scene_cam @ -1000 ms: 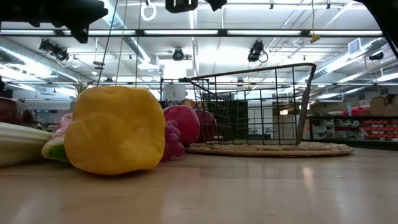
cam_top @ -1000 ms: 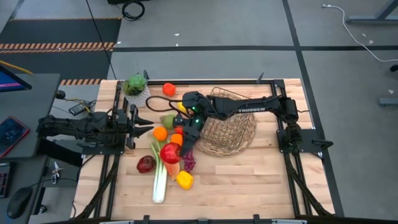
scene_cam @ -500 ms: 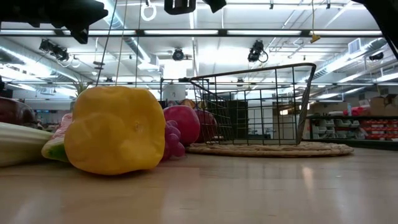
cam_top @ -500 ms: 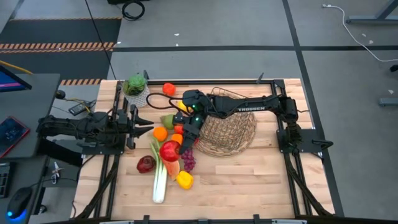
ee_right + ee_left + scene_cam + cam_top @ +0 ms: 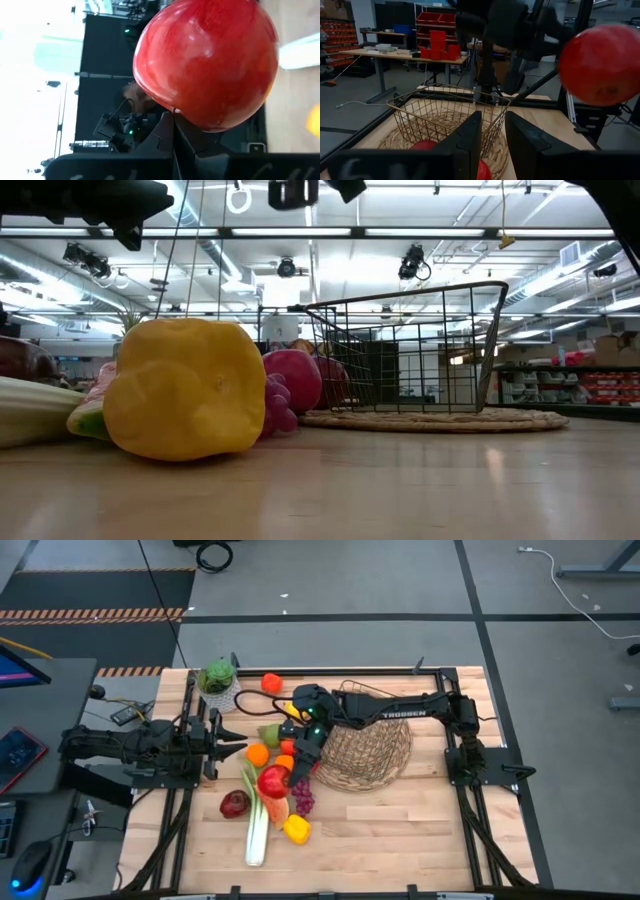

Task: Build produce basket
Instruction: Put the red apple into the gold wire basket

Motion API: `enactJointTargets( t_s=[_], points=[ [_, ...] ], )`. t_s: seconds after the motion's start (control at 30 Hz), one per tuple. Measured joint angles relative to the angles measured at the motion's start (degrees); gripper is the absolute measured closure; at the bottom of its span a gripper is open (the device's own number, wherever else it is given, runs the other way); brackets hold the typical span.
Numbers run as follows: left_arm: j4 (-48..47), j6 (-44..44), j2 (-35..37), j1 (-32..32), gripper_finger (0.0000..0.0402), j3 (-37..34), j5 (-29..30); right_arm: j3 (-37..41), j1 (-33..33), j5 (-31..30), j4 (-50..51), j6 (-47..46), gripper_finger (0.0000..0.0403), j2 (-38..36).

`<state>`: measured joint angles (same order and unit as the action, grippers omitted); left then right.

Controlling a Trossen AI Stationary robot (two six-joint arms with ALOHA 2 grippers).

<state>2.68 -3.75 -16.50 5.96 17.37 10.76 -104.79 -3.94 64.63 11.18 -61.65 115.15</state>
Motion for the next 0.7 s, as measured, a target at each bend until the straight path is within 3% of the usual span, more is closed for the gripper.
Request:
enactJointTargets(
  t_s=[0.37,0.57,0.7],
  points=[
    [-0.93,-0.04,0.01,0.00,0.0308,0.00,0.02,0.00,-3.91,-6.26,33.21,16.69,0.0398,-0.26],
    [-1.07,-0.01,0.00,0.01,0.0308,0.00,0.10,0.00,-6.78,-8.47,39.04,18.75,0.0398,-4.00],
    [-1.05,0.42,0.01,0.00,0.0308,0.00,0.11,0.00,-8.39,-14.02,42.25,18.86,0.0398,-8.11]
  ],
)
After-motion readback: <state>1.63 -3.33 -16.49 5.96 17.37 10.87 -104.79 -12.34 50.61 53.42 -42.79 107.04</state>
